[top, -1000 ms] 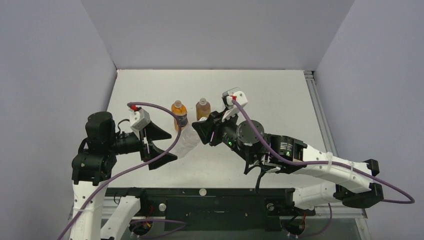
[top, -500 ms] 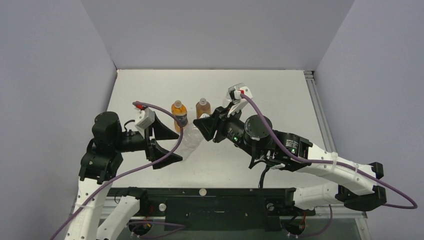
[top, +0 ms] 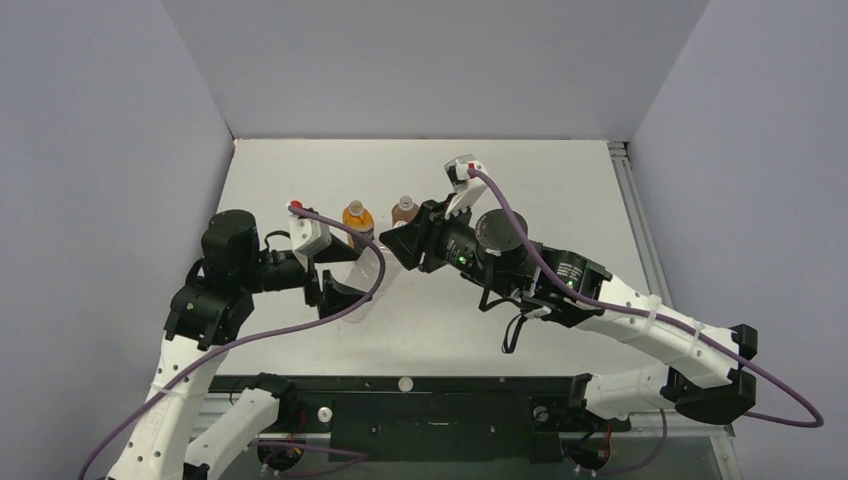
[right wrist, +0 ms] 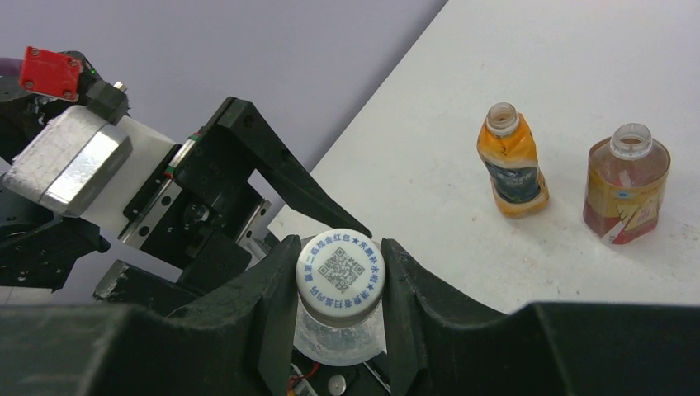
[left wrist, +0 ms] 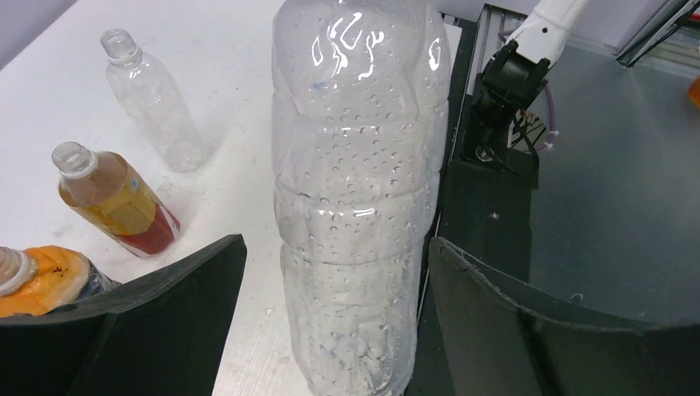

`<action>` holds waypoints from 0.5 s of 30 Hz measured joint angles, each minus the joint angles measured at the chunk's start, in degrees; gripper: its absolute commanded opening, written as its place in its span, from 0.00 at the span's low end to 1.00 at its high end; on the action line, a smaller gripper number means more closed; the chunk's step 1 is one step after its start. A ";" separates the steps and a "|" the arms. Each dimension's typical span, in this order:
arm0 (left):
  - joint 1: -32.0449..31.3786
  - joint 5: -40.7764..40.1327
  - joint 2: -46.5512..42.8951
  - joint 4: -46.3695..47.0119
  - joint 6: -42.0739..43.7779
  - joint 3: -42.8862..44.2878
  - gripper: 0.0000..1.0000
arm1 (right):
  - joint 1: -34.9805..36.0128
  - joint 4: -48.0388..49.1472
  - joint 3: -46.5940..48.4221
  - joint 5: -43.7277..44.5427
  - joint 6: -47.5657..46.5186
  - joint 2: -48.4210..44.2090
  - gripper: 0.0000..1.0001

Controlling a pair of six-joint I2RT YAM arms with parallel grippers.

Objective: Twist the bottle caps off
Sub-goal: Unscrew the bottle cap from the plastic bottle.

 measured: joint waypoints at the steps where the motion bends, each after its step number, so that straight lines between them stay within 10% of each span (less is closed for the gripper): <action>1: -0.42 -0.20 0.48 0.44 0.22 0.07 0.73 | 0.00 -0.26 0.26 -0.11 -0.02 0.13 0.23; 15: -4.76 -2.45 0.31 0.96 0.31 -1.27 0.61 | -0.79 0.17 1.79 -0.44 -0.70 1.64 0.22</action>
